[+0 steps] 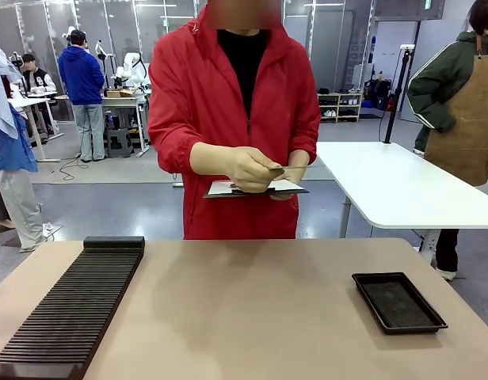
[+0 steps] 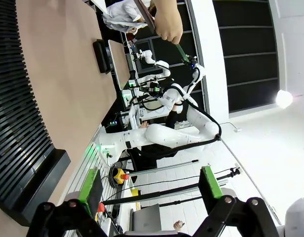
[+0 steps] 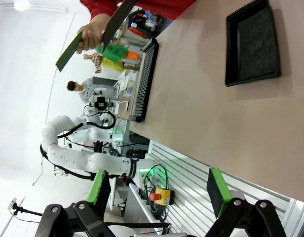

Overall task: Inspect the PCB.
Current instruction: Pick up the Blank PCB that the human is holding.

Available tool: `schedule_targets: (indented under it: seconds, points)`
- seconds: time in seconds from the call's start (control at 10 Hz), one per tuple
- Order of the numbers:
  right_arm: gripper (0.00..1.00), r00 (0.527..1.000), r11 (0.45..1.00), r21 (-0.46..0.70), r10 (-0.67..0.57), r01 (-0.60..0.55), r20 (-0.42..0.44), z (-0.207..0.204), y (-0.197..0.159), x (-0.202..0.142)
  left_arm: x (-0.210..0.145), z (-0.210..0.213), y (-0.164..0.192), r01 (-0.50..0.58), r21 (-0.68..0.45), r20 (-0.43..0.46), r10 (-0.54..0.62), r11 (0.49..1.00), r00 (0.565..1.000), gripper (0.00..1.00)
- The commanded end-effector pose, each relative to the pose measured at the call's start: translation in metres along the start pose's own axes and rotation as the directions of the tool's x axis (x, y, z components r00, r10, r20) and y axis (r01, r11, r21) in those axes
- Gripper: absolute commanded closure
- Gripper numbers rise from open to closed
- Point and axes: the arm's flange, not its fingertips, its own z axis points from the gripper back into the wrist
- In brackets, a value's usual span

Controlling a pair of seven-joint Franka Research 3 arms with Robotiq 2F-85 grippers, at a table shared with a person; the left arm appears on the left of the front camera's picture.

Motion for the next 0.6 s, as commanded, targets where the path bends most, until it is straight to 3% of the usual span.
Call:
schedule_targets:
  seconds: [0.0,0.2,0.5]
  points:
    - [0.0,0.993,0.993,0.015,-0.119,0.119,-0.022,-0.003,0.038,0.017,-0.002,0.001,0.001,-0.004,0.015,0.0,0.004,1.0,1.0,0.0]
    - [0.0,0.969,0.974,0.058,-0.21,0.218,-0.127,-0.031,0.081,0.043,-0.002,0.001,0.001,-0.004,0.015,0.0,0.004,1.0,1.0,0.0]
    - [0.0,0.919,0.925,0.107,-0.34,0.365,-0.199,-0.107,0.121,0.091,-0.002,0.001,0.001,-0.004,0.015,0.0,0.004,1.0,1.0,0.0]
